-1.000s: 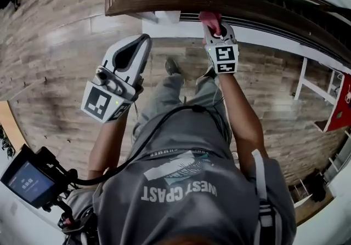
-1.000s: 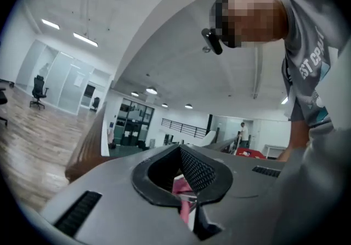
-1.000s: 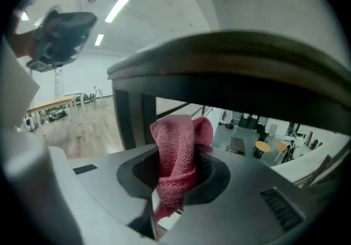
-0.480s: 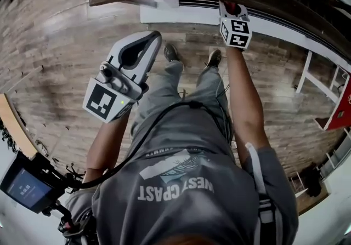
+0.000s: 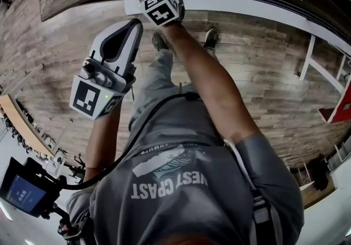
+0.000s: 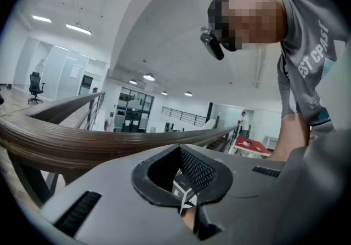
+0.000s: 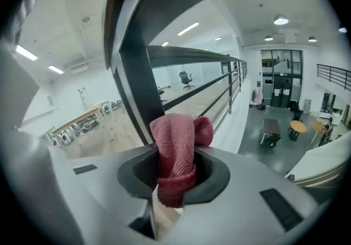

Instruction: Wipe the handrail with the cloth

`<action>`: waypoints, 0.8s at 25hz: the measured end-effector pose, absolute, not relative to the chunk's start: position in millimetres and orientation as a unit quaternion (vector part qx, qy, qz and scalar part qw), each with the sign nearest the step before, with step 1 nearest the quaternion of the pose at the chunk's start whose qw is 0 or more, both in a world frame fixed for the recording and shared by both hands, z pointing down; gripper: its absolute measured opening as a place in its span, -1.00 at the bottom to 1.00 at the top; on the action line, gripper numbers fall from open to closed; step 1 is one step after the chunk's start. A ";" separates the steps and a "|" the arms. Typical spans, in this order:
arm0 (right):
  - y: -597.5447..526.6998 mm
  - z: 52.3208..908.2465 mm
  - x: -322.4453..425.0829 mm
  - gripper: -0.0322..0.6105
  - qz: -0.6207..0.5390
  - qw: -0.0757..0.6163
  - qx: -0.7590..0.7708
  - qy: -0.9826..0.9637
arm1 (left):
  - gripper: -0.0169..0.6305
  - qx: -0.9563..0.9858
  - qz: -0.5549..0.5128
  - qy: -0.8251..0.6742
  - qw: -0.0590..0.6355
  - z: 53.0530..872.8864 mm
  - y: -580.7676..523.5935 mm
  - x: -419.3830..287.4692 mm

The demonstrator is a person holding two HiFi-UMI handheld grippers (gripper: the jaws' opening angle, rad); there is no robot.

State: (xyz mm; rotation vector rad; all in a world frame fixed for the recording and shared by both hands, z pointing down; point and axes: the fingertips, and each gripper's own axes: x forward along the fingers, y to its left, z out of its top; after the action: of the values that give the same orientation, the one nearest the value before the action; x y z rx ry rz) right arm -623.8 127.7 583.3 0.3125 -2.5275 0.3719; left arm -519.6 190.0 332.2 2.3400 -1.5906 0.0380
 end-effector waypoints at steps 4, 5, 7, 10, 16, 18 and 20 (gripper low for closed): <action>38.6 611.6 -416.3 -0.68 0.162 0.259 0.166 -0.938 | -0.93 0.807 0.023 -0.568 0.158 355.0 125.7 -351.7; 10.9 616.1 -362.8 -0.68 0.166 0.251 0.196 -0.933 | -0.93 0.807 0.023 -0.569 0.157 357.9 117.1 -326.5; -36.8 620.0 -278.1 -0.68 0.166 0.242 0.260 -0.920 | -0.93 0.807 0.027 -0.570 0.152 361.7 111.9 -309.3; -96.9 631.2 -178.6 -0.68 0.151 0.255 0.354 -0.887 | -0.93 0.809 0.024 -0.568 0.149 359.7 109.8 -310.0; -86.1 581.8 -227.4 -0.68 0.141 0.237 0.318 -0.907 | -0.93 0.820 -0.012 -0.552 0.153 346.3 97.8 -292.9; -45.6 570.6 -294.4 -0.68 0.128 0.238 0.233 -0.934 | -0.93 0.825 -0.009 -0.547 0.146 344.6 91.4 -289.7; -29.3 578.3 -325.0 -0.68 0.135 0.249 0.197 -0.938 | -0.93 0.827 -0.015 -0.545 0.137 340.8 82.8 -288.4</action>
State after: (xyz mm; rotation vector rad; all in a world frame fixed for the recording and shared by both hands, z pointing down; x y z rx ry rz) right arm -325.0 -29.3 578.3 0.5365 -2.5561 0.3678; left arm -288.4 82.8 340.8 2.3944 -1.5775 -0.0447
